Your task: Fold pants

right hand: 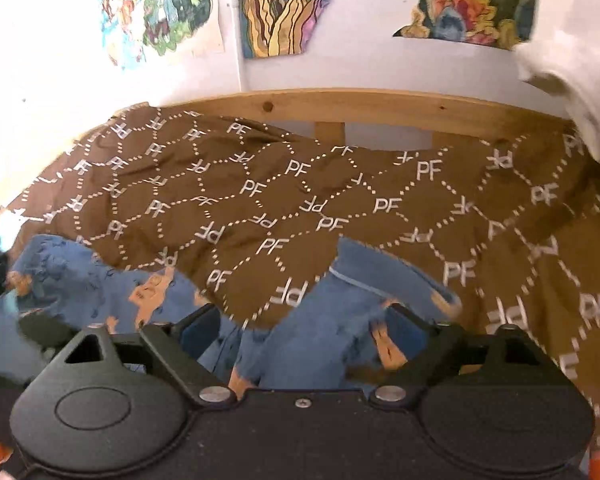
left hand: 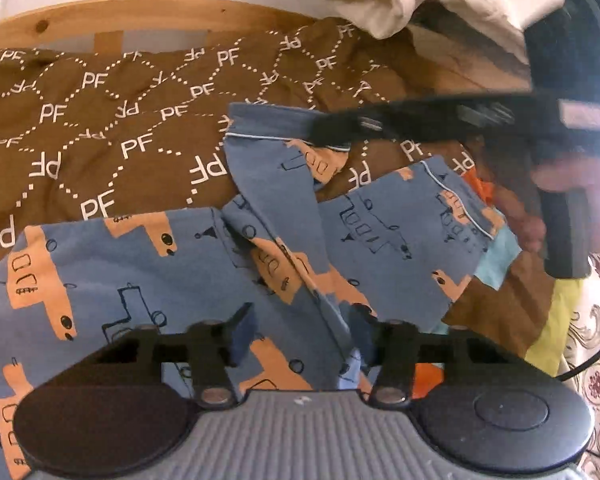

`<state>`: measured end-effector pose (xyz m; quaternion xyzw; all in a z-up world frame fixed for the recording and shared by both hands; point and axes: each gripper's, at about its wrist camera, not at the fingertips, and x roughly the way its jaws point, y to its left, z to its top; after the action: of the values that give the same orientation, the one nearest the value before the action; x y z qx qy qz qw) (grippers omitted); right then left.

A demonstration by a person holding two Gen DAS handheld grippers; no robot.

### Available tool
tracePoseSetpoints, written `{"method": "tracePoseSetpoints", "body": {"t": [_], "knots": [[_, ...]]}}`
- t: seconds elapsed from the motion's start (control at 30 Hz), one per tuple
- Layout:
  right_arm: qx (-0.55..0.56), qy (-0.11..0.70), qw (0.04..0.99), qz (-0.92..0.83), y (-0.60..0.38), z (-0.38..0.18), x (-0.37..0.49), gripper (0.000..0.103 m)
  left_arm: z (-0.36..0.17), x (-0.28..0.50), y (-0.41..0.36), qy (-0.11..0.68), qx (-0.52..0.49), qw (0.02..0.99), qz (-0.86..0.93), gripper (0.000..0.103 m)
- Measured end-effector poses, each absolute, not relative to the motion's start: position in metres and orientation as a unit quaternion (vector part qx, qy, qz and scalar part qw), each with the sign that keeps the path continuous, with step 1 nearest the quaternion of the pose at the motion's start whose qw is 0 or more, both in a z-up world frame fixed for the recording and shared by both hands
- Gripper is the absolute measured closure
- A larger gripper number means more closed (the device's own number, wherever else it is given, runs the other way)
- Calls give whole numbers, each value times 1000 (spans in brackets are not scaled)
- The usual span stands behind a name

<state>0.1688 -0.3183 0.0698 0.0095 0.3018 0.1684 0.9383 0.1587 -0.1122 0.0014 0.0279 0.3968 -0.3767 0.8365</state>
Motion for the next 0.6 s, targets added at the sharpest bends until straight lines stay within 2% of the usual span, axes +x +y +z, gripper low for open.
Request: {"method": "tracePoseSetpoints", "body": {"t": [0.03,0.1,0.2,0.27,0.4,0.47,0.6], "knots": [[6,306,938,166,-313,69,178,19,1,158,-114,400,24,835,-377,56],[6,324,932,160,-303,67,200,32,-1,160,-119,407,17,832,-378,66],[6,355,924,145,-292,60,224,44,-3,161,-125,420,12,825,-379,76],[13,372,918,135,-289,53,238,47,-3,162,-127,423,9,824,-375,80],[30,397,910,115,-287,42,255,52,-2,167,-129,429,-2,824,-370,96],[32,399,910,105,-287,39,259,55,-2,168,-129,431,-5,825,-366,101],[59,406,908,85,-293,38,265,56,-2,171,-127,435,-13,825,-360,102]]}}
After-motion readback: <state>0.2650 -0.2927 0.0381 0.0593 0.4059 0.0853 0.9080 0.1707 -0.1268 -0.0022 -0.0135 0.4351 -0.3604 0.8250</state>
